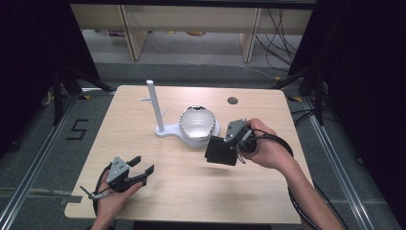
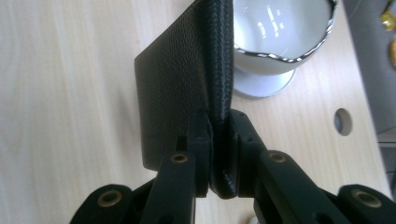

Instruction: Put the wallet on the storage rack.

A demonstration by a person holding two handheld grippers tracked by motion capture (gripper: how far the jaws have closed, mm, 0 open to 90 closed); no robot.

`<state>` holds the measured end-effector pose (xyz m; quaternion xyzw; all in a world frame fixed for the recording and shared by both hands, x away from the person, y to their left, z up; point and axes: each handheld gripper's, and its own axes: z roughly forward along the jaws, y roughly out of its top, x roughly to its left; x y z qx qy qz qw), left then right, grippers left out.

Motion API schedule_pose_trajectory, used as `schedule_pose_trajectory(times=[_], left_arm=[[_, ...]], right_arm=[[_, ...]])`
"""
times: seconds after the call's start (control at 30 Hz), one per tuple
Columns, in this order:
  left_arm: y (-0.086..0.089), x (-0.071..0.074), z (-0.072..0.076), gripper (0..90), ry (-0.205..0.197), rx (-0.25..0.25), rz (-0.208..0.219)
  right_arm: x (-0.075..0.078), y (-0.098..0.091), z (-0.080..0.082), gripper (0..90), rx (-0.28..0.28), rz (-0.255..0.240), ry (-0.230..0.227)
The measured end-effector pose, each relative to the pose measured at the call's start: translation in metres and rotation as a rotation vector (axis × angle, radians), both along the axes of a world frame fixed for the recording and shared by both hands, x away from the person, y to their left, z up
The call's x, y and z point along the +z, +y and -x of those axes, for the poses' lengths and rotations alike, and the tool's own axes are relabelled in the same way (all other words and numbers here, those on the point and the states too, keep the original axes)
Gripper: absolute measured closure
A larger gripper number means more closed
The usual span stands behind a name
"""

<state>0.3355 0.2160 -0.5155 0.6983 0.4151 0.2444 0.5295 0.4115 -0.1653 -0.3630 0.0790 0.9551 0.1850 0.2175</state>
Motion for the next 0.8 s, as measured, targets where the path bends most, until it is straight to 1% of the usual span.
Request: schedule_pose_trajectory(times=[0.03, 0.07, 0.13, 0.17, 0.2, 0.27, 0.33, 0.4, 0.43, 0.57, 0.6, 0.63, 0.7, 0.73, 0.77, 0.8], left_arm=[[0.000, 0.000, 0.000, 33.9, 0.000, 0.000, 0.000], [0.000, 0.000, 0.000, 33.9, 0.002, 0.003, -0.004], [0.001, 0.000, 0.000, 33.9, 0.001, -0.001, -0.003], [0.001, 0.000, 0.000, 33.9, 0.001, 0.000, -0.003], [0.001, 0.000, 0.000, 33.9, 0.001, 0.000, -0.003], [0.001, 0.000, 0.000, 33.9, 0.001, 0.001, -0.003], [0.000, 0.000, 0.001, 33.8, 0.000, 0.002, -0.005], [0.000, 0.000, 0.001, 33.7, 0.002, 0.007, -0.009], [0.000, 0.000, 0.001, 33.7, 0.002, 0.006, -0.008], [0.000, -0.001, 0.001, 33.7, 0.001, 0.003, -0.004], [0.000, 0.000, 0.001, 33.7, 0.003, 0.005, -0.007], [0.000, 0.000, 0.001, 33.7, 0.001, 0.001, -0.002], [0.000, 0.000, 0.001, 33.7, 0.000, 0.001, -0.002], [0.000, 0.000, 0.001, 33.7, 0.001, 0.001, -0.002], [0.000, 0.000, 0.001, 33.7, 0.001, 0.001, -0.002], [0.000, 0.000, 0.001, 33.7, 0.001, 0.000, -0.002]], right_arm=[[0.000, 0.001, 0.001, 81.6, -0.021, -0.005, 0.002], [0.000, 0.001, 0.001, 81.6, -0.024, -0.004, -0.006], [0.001, 0.002, 0.001, 81.5, -0.022, -0.006, -0.007], [0.001, 0.003, 0.001, 81.5, -0.032, -0.011, -0.013], [0.002, 0.004, 0.000, 81.4, -0.021, -0.010, -0.019], [0.002, 0.005, 0.000, 81.4, -0.022, -0.010, -0.027], [0.004, 0.006, -0.002, 81.3, 0.001, -0.012, -0.048], [0.005, 0.007, -0.003, 81.3, 0.008, -0.011, -0.052], [0.005, 0.007, -0.002, 81.4, -0.013, -0.019, -0.048], [0.007, 0.009, -0.003, 81.3, -0.012, -0.022, -0.054], [0.009, 0.011, -0.005, 81.2, 0.014, -0.015, -0.066], [0.009, 0.011, -0.004, 81.2, -0.007, -0.019, -0.064], [0.010, 0.012, -0.006, 81.2, -0.010, -0.024, -0.070], [0.012, 0.011, -0.009, 81.2, 0.014, -0.001, -0.084], [0.012, 0.011, -0.009, 81.2, 0.014, -0.001, -0.084], [0.013, 0.012, -0.008, 81.2, -0.009, 0.006, -0.078]])
